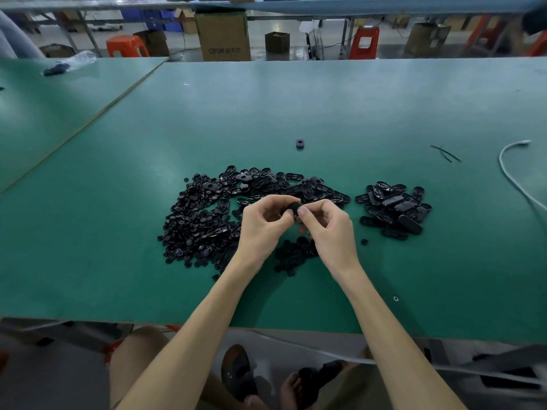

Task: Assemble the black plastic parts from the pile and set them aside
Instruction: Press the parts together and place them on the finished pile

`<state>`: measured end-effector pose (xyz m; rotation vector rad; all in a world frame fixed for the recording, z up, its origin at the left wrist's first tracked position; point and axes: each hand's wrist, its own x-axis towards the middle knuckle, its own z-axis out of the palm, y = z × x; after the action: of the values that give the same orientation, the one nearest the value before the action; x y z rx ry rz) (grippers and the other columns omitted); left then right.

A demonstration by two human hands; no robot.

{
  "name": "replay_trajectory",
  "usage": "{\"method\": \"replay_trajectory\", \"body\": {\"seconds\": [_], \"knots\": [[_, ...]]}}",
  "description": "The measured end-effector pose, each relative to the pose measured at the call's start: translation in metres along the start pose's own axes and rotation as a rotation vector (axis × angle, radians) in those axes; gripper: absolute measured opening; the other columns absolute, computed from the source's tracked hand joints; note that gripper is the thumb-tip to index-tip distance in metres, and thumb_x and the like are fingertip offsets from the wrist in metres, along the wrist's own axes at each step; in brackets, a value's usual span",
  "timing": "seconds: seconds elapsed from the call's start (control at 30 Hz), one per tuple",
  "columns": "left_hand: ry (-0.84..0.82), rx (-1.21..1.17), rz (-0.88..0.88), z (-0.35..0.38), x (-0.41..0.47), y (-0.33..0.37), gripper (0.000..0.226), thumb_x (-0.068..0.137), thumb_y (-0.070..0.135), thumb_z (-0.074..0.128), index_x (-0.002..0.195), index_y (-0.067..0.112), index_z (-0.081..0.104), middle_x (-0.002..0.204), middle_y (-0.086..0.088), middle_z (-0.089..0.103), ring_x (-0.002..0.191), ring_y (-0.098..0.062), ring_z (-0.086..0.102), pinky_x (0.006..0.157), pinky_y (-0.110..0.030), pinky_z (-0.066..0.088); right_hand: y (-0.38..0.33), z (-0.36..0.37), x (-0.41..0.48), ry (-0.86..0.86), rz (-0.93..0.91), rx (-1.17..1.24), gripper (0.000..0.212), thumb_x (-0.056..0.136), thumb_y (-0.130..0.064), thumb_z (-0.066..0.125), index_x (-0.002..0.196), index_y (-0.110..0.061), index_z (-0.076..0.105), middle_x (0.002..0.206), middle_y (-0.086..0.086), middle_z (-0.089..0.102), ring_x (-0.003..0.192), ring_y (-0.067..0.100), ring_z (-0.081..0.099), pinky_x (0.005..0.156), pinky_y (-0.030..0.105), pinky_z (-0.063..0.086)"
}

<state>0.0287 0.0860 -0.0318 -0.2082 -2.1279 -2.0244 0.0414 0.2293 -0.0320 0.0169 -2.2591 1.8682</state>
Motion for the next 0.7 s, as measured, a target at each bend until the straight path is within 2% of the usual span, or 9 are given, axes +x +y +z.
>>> {"method": "replay_trajectory", "body": {"seconds": [0.2, 0.37, 0.7], "knots": [[0.009, -0.003, -0.004, 0.0005, -0.0001, 0.0001, 0.028, 0.089, -0.009, 0.067, 0.099, 0.014, 0.079, 0.097, -0.002, 0.079, 0.092, -0.017, 0.075, 0.083, -0.023, 0.058, 0.0013, -0.0002, 0.0003, -0.009, -0.006, -0.003, 0.009, 0.099, -0.016, 0.072, 0.09, -0.015, 0.072, 0.079, -0.002, 0.076, 0.073, 0.01, 0.072, 0.071, 0.025, 0.055], [-0.032, -0.093, -0.009, -0.0009, -0.0007, 0.0025, 0.023, 0.091, -0.002, 0.074, 0.108, 0.012, 0.079, 0.101, -0.001, 0.08, 0.095, -0.016, 0.076, 0.085, -0.02, 0.056, 0.0016, -0.0006, 0.0005, 0.041, 0.012, 0.054, 0.009, 0.101, -0.018, 0.068, 0.093, -0.015, 0.069, 0.081, -0.004, 0.077, 0.067, 0.008, 0.069, 0.062, 0.025, 0.054], [-0.021, -0.041, 0.012, -0.0004, -0.0003, -0.0002, 0.024, 0.091, -0.004, 0.072, 0.107, 0.014, 0.079, 0.1, -0.001, 0.08, 0.094, -0.016, 0.076, 0.084, -0.021, 0.056, 0.002, 0.0002, 0.0002, 0.038, 0.018, 0.034, 0.009, 0.101, -0.018, 0.068, 0.092, -0.018, 0.07, 0.083, -0.004, 0.078, 0.068, 0.009, 0.071, 0.065, 0.024, 0.053]]}}
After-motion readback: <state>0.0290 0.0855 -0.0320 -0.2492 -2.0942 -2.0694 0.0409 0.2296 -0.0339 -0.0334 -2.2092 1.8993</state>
